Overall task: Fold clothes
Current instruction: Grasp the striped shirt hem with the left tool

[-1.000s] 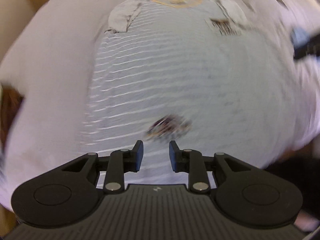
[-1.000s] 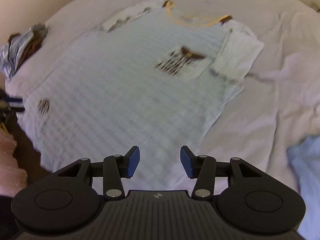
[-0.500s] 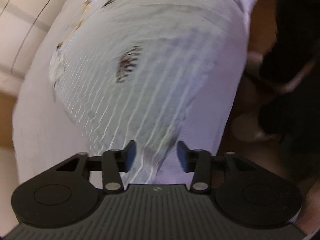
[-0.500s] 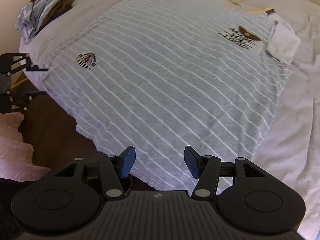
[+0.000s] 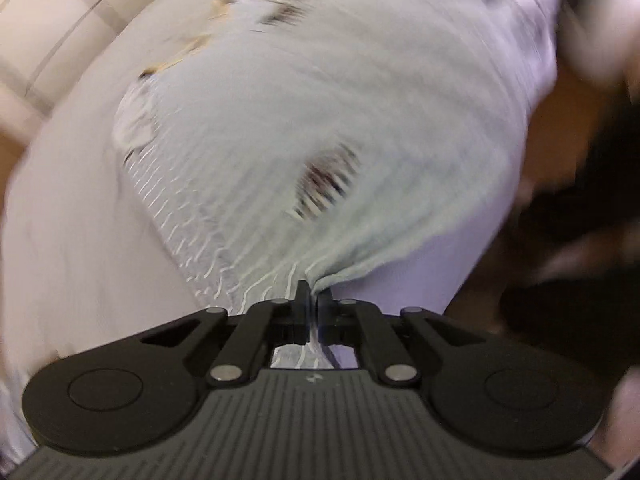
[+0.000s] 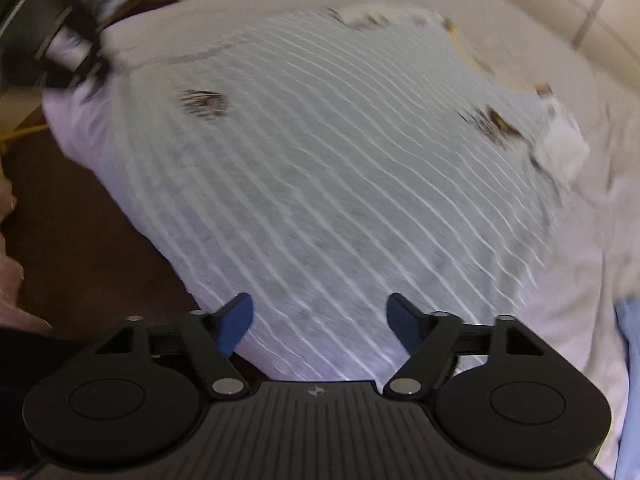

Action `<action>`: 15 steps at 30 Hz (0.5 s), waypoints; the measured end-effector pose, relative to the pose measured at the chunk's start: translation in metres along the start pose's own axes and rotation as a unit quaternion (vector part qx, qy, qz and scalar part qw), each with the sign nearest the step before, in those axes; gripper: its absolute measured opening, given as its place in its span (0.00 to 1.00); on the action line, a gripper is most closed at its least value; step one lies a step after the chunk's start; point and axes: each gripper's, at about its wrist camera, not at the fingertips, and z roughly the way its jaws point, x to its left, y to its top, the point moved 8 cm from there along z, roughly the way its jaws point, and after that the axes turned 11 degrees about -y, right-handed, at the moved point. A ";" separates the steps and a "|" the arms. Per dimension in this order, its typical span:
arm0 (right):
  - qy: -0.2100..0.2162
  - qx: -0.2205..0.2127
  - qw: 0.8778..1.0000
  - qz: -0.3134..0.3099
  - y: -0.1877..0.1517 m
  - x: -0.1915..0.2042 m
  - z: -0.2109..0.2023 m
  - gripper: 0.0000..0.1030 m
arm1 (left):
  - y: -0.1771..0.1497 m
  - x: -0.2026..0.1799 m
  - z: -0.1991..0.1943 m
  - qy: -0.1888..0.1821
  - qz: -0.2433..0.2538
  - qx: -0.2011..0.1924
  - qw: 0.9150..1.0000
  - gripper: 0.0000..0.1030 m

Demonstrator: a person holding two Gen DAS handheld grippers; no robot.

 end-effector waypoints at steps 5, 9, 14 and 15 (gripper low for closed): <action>-0.019 -0.067 0.996 -0.051 0.011 0.062 0.006 0.82 | 0.021 0.025 -0.023 -0.055 -0.116 -0.020 0.991 0.02; -0.054 -0.117 0.989 -0.074 0.024 0.101 0.022 0.87 | 0.034 0.034 -0.035 -0.082 -0.146 -0.023 0.986 0.02; -0.148 -0.127 0.977 -0.084 0.019 0.093 0.046 0.65 | 0.041 0.041 -0.038 -0.095 -0.152 -0.016 0.984 0.02; -0.163 -0.120 0.977 -0.071 0.015 0.081 0.046 0.64 | 0.041 0.040 -0.037 -0.094 -0.147 -0.013 0.984 0.02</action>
